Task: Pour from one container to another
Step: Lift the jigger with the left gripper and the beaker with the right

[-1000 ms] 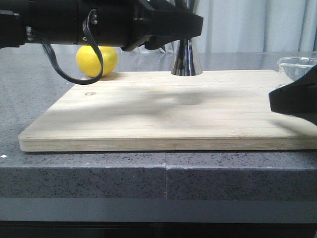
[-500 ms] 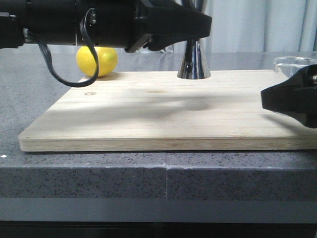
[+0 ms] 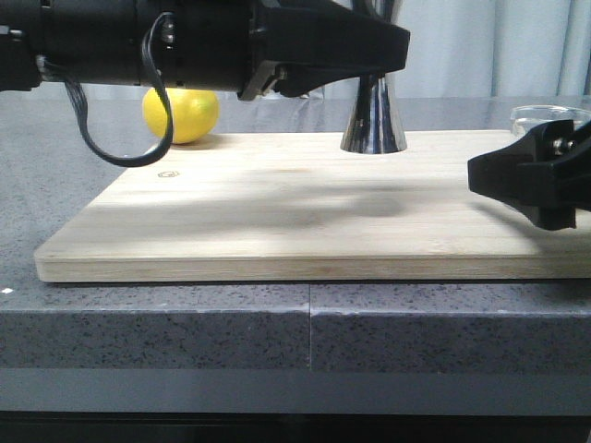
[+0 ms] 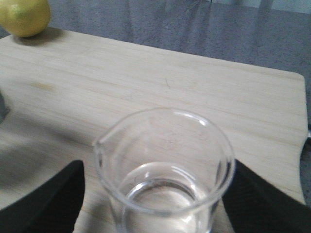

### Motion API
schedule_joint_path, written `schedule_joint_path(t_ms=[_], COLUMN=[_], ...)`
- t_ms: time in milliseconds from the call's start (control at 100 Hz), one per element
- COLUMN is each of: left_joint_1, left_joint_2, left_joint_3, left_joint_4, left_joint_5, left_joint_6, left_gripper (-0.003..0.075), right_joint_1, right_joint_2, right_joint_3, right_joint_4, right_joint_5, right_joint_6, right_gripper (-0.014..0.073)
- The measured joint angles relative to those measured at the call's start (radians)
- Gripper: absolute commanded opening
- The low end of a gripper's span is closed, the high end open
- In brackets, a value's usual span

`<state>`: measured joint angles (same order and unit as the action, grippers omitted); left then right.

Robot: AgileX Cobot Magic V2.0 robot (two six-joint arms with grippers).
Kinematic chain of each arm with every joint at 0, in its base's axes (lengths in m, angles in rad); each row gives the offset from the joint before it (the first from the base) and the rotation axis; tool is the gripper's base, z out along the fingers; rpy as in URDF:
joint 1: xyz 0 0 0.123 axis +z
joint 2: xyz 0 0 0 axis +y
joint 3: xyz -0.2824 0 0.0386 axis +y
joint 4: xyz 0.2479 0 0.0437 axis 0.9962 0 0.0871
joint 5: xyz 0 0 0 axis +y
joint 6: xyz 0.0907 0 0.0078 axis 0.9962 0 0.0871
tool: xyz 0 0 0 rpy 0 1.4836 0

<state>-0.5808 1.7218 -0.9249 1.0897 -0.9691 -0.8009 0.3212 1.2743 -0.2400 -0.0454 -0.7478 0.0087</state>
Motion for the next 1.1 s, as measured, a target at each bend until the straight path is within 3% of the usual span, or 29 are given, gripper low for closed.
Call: schedule_joint_path(t_ms=[230,370,1100], left_joint_1=[0.0,0.0,0.0], left_joint_2=[0.0,0.0,0.0], left_joint_3=[0.0,0.0,0.0], left_joint_4=[0.034,0.046,0.059], left_joint_5=[-0.031,-0.037,-0.042], left_joint_6=[-0.007,-0.026,-0.031], left_gripper=[0.0058,0.0058,0.0058], right_joint_1=[0.0,0.0,0.0], right_joint_2=[0.029,0.029,0.029], right_joint_3=[0.0,0.0,-0.053], right_joint_4=[0.009,0.009,0.016], right_joint_5=[-0.036,-0.051,-0.065], right_joint_6=[0.0,0.0,-0.002], right_gripper=[0.0327,0.0269,0.0261])
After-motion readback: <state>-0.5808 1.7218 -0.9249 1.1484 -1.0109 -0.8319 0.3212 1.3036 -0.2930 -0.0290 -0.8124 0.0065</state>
